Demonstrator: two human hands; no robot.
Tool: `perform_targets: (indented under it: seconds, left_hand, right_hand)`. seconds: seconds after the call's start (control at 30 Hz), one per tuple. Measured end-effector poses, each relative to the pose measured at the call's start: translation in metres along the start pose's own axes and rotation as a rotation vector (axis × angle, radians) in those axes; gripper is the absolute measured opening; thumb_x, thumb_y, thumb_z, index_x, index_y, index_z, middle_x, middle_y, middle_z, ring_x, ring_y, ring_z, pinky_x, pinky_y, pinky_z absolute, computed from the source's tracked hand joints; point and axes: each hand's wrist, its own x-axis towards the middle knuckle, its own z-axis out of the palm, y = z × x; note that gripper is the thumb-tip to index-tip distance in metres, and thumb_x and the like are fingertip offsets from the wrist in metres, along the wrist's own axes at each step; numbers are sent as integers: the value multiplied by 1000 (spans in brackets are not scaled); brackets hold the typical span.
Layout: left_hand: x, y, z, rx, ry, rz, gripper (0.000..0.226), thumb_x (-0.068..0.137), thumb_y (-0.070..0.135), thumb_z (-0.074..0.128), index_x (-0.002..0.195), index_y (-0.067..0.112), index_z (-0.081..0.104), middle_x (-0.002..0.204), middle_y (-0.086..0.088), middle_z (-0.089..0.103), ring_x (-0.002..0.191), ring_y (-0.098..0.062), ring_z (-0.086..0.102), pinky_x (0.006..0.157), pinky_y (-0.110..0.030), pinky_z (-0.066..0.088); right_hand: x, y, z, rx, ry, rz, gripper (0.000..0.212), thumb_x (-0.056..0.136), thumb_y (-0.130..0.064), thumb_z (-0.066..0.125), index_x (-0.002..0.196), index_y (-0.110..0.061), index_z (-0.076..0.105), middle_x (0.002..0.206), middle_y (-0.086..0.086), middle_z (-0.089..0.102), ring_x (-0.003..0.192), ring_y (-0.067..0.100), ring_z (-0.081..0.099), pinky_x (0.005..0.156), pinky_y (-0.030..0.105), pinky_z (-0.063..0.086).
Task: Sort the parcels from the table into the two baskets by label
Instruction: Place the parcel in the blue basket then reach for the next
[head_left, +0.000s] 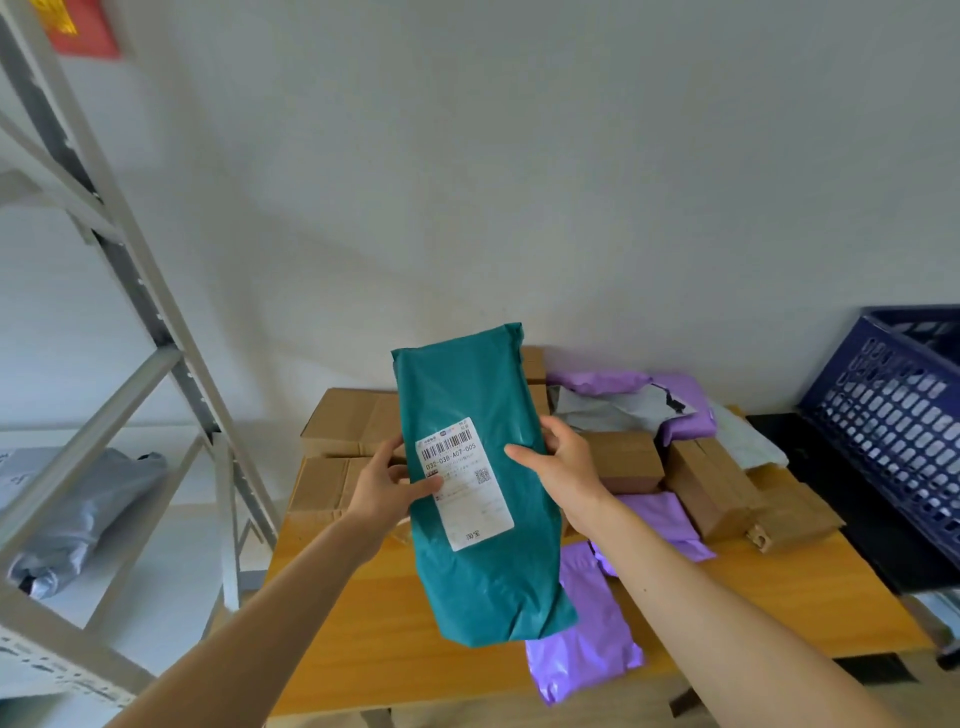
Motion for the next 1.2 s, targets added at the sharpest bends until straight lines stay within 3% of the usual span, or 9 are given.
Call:
perform_targets:
  seconds: [0.17,0.33,0.43,0.6,0.77,0.87,1.03,1.2]
  left_hand:
    - [-2,5,0,25,-60,16,65,79,1,75,129,34,48,112,-11,65,103,-28,65,84,-50,57]
    - [-2,8,3,49,-122,13,70,79,2,75,135,31,46,111,-9,65,101,-26,65,83,-49,58]
    - [-2,10,6,74,-164,23,69,80,2,75,136,31,46,110,-8,65,98,-23,65,81,-46,58]
    - [4,11,8,127,-258,22,69,80,1,74,136,27,46,108,-10,66,99,-27,66,89,-54,54]
    - [13,15,24,210,-393,37,70,78,4,77,136,28,45,106,-9,68,99,-26,66,90,-52,54]
    - [14,14,42,253,-488,55,70,77,8,79,135,29,47,107,-6,68,99,-24,67,85,-48,57]
    - [0,9,89,239,-608,46,71,79,0,75,135,31,45,103,-11,69,96,-26,68,86,-50,56]
    - [-17,0,139,243,-713,28,67,74,-4,78,129,25,53,105,-13,71,97,-29,69,77,-39,57]
  right_hand:
    - [-9,-1,-12,-77,7,2,34,80,-1,73,96,-29,60,101,-8,70,87,0,66,68,14,52]
    - [-19,4,-17,-64,69,11,33,81,4,71,103,-19,63,98,-7,68,87,-1,63,63,10,49]
    - [-26,10,-18,-53,129,16,34,80,3,72,109,-15,64,106,-1,68,95,7,65,70,13,51]
    - [-42,17,-15,-12,247,20,33,79,5,72,100,-19,65,108,3,70,104,20,65,86,29,54]
    - [-65,17,-23,-29,386,46,37,80,4,72,115,-7,62,108,4,68,94,9,65,70,12,52]
    - [-83,17,-36,-39,469,63,35,82,1,71,115,-8,61,105,-2,67,93,5,62,66,9,49]
    - [-118,23,-65,-40,601,114,36,84,-3,72,116,-14,60,114,-2,64,103,15,60,78,18,49]
    - [-156,27,-101,-49,729,171,42,86,-10,71,125,-14,54,118,-5,57,103,12,55,89,27,51]
